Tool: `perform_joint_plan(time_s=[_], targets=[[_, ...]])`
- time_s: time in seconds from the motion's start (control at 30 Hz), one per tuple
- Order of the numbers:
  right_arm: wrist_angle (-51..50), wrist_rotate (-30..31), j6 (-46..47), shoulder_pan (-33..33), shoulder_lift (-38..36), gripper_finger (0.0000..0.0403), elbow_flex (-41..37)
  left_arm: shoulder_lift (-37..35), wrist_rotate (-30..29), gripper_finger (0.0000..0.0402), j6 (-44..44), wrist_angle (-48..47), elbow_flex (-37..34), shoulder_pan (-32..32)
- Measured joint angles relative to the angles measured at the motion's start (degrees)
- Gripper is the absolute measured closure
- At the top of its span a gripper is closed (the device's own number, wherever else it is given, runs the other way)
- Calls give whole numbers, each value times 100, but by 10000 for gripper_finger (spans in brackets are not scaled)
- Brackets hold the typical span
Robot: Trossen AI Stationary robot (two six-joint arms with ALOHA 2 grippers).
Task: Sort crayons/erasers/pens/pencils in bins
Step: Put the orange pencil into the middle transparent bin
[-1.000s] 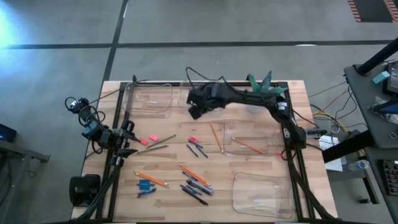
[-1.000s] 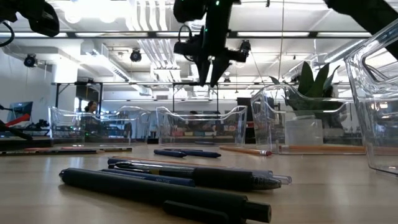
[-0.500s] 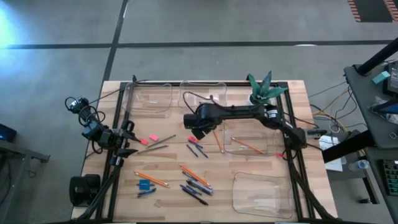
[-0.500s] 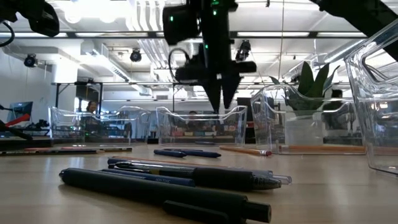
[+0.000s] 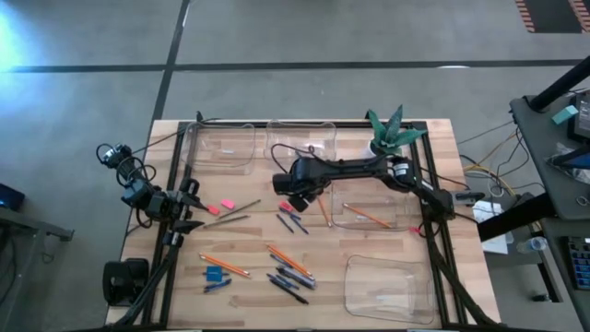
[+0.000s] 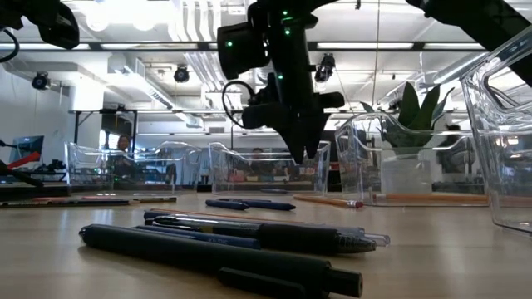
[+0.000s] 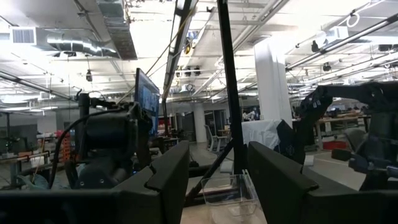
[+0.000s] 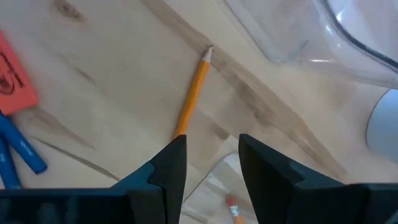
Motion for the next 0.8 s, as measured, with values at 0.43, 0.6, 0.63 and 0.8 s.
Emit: perform_joint_plan(time_s=[0.43,0.6,0.63,0.8], targets=[[153,-108,-419,13,-2,264,-773,-1,1,249,1,0,1,2],[315,-107,-399,13,-4,264,-1130,0,-1,249,1,1,0,0],[315,-107,-401,13,-2,264,-1196,1,-1,249,1,0,-1,0],[498,-96,-387,48,-4,264,-1331,0,0,249,0,0,0,1]])
